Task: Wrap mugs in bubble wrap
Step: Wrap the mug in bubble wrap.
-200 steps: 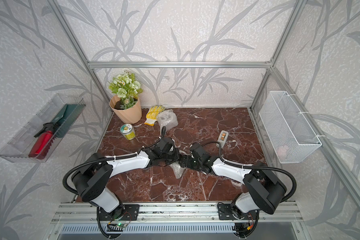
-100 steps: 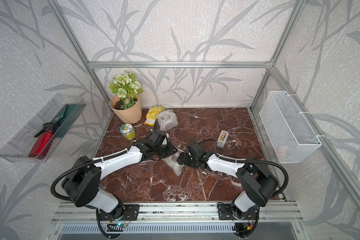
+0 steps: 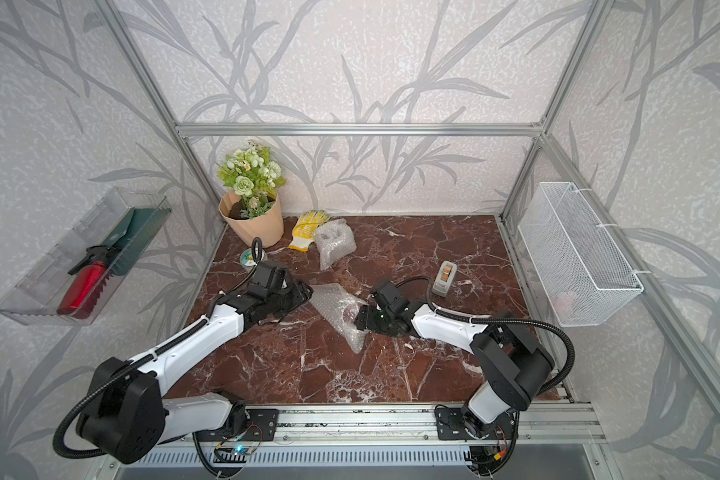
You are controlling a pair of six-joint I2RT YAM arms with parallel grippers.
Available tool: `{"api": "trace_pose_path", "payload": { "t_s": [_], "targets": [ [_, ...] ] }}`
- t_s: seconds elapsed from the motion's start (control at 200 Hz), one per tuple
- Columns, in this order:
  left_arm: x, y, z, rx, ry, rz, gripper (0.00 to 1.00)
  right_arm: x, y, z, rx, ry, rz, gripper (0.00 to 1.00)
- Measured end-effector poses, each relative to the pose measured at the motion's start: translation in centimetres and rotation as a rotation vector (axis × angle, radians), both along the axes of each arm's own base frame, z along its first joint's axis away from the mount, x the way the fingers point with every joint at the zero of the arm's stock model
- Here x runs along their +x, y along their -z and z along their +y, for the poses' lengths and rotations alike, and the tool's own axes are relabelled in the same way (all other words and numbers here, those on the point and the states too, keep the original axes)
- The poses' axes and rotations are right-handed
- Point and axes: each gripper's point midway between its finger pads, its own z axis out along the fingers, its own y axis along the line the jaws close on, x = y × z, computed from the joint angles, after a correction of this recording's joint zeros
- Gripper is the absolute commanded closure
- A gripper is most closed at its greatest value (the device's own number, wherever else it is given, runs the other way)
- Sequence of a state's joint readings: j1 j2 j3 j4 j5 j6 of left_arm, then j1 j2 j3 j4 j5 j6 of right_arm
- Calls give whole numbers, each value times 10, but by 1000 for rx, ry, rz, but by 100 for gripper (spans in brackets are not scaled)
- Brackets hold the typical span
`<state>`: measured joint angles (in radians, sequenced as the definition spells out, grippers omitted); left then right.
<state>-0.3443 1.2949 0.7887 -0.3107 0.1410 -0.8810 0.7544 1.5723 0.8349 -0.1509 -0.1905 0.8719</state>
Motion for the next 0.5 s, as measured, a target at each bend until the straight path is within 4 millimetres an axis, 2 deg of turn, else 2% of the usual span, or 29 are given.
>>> {"api": "trace_pose_path", "payload": {
  "t_s": [0.275,0.5],
  "targets": [
    [28,37,20,-40,-44,88,26,-1,1,-1,-10,-7,3,21],
    [64,39,18,-92,-47,82,24,-2,1,-2,-14,-7,6,21]
  ]
}}
